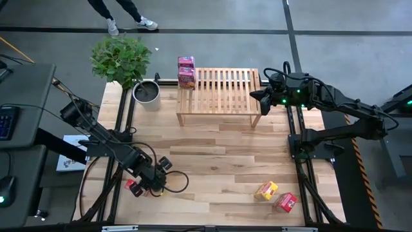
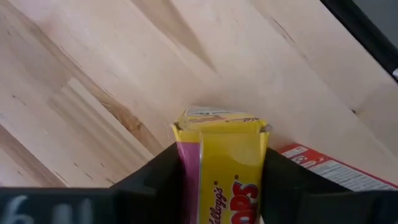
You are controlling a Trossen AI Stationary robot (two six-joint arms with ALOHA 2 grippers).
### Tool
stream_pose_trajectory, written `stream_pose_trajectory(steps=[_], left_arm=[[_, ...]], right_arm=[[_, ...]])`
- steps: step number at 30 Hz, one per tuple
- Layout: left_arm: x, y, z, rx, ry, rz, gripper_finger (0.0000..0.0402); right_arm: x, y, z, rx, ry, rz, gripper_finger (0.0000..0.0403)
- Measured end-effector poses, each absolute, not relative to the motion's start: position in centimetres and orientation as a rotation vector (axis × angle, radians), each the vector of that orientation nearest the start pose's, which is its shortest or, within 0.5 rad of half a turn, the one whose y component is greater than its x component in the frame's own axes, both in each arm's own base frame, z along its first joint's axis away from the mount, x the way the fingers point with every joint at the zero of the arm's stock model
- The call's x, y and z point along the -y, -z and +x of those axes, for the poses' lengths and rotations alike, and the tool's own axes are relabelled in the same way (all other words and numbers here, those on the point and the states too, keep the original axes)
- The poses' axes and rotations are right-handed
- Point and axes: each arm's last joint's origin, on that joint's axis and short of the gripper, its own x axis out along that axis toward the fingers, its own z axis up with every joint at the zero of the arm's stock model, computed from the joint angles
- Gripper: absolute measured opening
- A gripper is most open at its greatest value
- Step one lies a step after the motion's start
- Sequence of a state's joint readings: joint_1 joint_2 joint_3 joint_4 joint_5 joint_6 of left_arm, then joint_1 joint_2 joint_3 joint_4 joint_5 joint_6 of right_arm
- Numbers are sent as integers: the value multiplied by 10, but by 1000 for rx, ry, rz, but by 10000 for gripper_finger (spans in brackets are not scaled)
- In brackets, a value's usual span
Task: Stack cereal on shelf
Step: Put the left yellow cereal box on the shelf
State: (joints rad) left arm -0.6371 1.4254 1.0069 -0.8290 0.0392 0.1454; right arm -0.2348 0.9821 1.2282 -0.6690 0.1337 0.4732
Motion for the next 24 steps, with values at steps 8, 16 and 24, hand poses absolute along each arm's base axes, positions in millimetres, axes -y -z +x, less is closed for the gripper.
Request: stream_pose_trajectory(steps=[8,16,24], left_arm=[[135,-278,208,-1142,654,417,118],[82,-398,229,-905,321,422,120],[3,-471,294,-792,-54,298,120]], right_arm=[[47,-401,178,-332,457,481,0],[48,-401,178,-321,503,471,0],[48,-402,178,-319,510,469,0]])
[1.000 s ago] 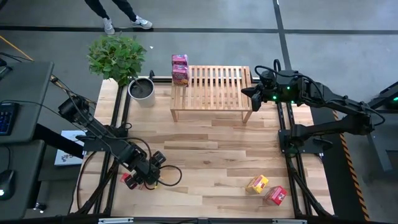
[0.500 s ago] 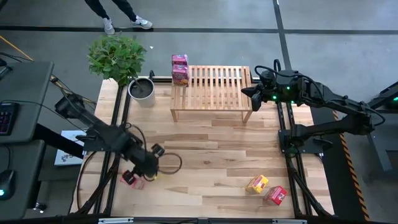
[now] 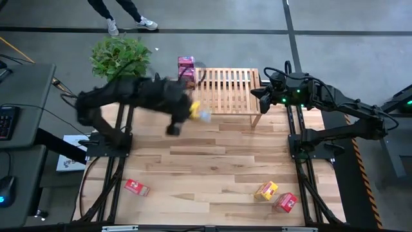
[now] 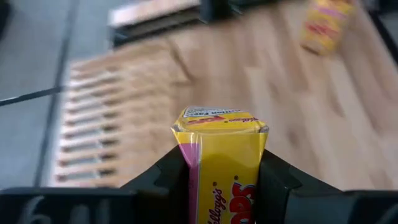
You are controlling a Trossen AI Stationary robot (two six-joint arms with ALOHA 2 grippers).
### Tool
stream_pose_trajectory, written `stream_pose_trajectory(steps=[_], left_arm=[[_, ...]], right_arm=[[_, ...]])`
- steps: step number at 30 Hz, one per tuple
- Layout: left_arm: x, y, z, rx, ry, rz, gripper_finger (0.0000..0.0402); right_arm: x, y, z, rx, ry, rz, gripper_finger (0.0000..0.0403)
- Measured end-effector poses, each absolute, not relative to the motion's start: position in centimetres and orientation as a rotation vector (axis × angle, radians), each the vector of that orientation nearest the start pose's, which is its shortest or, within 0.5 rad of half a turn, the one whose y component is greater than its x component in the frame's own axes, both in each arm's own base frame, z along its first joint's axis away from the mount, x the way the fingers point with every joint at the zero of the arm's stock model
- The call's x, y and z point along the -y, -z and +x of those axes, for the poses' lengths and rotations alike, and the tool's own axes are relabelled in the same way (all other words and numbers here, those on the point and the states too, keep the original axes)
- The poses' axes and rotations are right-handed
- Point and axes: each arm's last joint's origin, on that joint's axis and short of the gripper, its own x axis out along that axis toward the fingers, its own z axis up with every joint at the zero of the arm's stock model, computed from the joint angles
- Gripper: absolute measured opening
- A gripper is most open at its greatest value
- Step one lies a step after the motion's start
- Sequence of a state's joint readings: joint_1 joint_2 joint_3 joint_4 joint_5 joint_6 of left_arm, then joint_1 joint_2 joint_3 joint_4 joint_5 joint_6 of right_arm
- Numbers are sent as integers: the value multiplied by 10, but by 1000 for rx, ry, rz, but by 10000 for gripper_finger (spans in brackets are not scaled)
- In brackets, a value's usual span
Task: Stack cereal on shelf
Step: Put the left yellow cereal box on the shelf
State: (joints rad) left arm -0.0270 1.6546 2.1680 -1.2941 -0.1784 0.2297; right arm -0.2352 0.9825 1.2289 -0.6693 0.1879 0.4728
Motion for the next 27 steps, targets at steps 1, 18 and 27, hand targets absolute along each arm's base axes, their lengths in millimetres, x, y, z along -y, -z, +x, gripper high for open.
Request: stream_pose_trajectory(steps=[1,18,27], left_arm=[[-7,-473,304,-788,-82,294,120],[-115,-395,388,-1031,-327,281,122],[-135,-389,383,-1098,-407,316,122]], right_arm=[[48,-402,178,-320,509,468,0],[48,-402,178,-320,506,468,0],[48,-402,178,-321,506,468,0]])
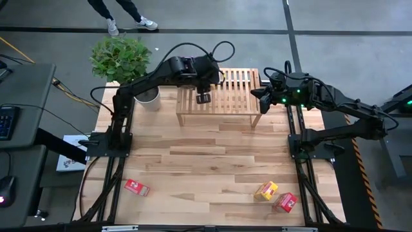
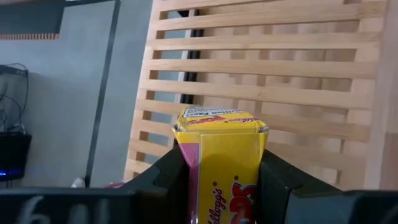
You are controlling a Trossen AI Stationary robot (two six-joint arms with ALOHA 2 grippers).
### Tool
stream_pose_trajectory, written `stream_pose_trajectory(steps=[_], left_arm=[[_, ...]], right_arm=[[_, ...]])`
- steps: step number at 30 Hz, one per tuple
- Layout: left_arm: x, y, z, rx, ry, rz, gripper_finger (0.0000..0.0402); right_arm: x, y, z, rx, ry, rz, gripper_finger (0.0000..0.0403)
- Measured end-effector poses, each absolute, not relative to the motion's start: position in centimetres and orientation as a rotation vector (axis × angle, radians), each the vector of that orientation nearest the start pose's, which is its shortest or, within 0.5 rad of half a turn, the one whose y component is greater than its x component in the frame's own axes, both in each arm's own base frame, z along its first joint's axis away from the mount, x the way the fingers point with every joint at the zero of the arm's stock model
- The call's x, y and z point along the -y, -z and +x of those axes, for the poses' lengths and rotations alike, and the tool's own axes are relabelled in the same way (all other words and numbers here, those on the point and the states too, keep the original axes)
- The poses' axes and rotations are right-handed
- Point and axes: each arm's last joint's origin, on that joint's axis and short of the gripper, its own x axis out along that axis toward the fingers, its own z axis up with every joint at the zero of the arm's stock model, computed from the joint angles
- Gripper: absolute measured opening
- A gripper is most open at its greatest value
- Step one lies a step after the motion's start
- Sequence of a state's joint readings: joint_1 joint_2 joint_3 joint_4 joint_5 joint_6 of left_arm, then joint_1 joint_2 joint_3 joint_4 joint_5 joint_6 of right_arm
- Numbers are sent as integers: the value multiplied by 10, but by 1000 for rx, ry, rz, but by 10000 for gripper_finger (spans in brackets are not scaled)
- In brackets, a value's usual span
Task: Stack cereal on shelf
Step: Put the left yellow cereal box on the shelf
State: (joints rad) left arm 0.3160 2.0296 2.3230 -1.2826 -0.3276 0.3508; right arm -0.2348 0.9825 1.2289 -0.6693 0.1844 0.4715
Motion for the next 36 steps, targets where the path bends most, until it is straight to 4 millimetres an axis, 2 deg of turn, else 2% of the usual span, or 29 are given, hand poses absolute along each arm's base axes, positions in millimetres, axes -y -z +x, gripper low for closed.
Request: stream_pose_trajectory(steps=[11,24,36], left_arm=[[-144,-389,380,-1115,-396,350,126],[-150,-391,382,-1069,-395,353,208],[-154,-395,383,-1041,-386,399,216]], right_arm=[[48,-402,178,-318,516,468,0],[48,-402,178,-312,521,489,0],[48,-402,178,-312,520,487,0]])
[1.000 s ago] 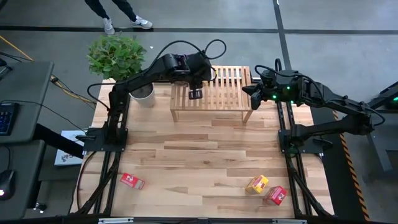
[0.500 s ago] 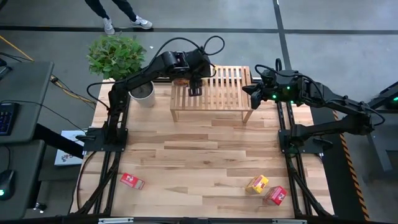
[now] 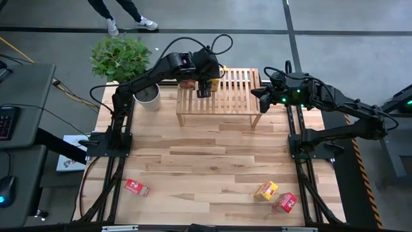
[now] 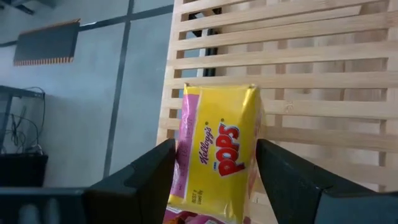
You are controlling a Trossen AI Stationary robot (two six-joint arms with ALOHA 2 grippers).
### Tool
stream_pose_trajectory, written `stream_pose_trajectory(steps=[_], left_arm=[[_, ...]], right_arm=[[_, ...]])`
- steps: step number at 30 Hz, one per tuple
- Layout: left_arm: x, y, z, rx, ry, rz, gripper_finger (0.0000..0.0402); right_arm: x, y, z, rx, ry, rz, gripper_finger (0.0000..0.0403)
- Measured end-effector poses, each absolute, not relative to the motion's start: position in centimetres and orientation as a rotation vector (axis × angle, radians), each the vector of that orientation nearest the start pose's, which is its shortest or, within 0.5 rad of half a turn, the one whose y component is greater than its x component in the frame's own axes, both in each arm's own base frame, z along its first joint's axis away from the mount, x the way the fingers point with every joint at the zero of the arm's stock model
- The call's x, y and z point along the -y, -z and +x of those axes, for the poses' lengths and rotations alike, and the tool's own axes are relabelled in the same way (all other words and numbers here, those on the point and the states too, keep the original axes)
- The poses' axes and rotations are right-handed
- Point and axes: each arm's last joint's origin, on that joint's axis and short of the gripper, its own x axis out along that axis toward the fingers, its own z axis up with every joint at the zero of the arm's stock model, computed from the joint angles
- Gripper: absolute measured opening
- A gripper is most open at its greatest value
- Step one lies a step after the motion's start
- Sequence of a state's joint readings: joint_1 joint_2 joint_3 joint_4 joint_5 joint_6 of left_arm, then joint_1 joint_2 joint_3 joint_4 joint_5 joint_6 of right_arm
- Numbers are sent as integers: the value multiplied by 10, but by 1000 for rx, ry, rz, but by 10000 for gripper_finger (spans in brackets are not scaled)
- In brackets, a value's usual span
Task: Stack cereal on shelf
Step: Put the left yellow cereal box on the shelf
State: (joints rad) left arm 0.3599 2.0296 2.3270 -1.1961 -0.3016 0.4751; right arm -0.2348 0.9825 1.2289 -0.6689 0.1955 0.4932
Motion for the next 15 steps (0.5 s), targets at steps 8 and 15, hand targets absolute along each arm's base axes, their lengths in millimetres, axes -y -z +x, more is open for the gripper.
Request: stream_pose_trajectory(steps=[8,15], left_arm=[[-151,-412,378,-969,-402,411,216],[-149,-420,371,-950,-413,416,216]], right_arm=[[48,-402,178,-313,520,483,0],[48,-402,178,-313,522,482,0]])
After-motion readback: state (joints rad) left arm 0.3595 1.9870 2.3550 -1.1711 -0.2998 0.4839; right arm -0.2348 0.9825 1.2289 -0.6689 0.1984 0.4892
